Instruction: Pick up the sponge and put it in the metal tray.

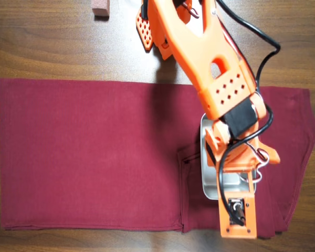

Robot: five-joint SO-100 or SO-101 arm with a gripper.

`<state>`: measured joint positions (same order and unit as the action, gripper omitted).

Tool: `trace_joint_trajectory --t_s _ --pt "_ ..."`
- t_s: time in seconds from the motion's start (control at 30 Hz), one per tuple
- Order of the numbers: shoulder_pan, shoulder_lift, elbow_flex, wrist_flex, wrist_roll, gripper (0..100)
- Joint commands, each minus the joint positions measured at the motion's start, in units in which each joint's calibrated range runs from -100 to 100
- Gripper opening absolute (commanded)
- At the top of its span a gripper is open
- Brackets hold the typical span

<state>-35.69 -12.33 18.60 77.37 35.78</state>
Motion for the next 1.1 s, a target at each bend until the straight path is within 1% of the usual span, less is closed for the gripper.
trace_joint_trajectory --t_s 0.0,0.1,0.13,0.17,0.23,0.27,0.3,0.37,0.47,0.53,0.6,0.7,0.8,0.83,0.9,0.93,0.97,1.07 --pt "3.8 -7.4 -0.1 -4.1 2.0 48" --pt "8.6 -13.1 3.1 -12.2 5.2 47" --pt "10.6 -17.9 7.8 -17.2 6.7 44" --pt "12.5 -24.0 14.9 -24.6 8.4 39" --pt "17.6 -32.0 26.2 -37.9 11.0 35" --pt "20.2 -35.3 32.6 -45.3 12.0 35" --pt "22.5 -38.4 37.9 -49.2 13.2 35" --pt "25.1 -45.5 47.2 -55.7 13.3 35" --pt "29.4 -61.0 63.0 -56.7 13.8 36" --pt "31.1 -67.8 68.3 -54.3 13.9 36" --pt "32.4 -75.2 71.8 -48.3 14.1 36" --pt "35.4 -84.6 75.6 -36.3 14.0 36" --pt "36.6 -86.0 77.8 -31.0 13.3 36" --pt "36.7 -86.0 78.1 -27.3 12.9 35" --pt "37.7 -86.0 80.6 -20.1 12.1 24" --pt "37.4 -86.0 81.0 -14.9 11.0 11" --pt "36.5 -86.0 81.1 -10.3 9.3 2" --pt "34.2 -86.0 81.4 1.0 7.7 0"
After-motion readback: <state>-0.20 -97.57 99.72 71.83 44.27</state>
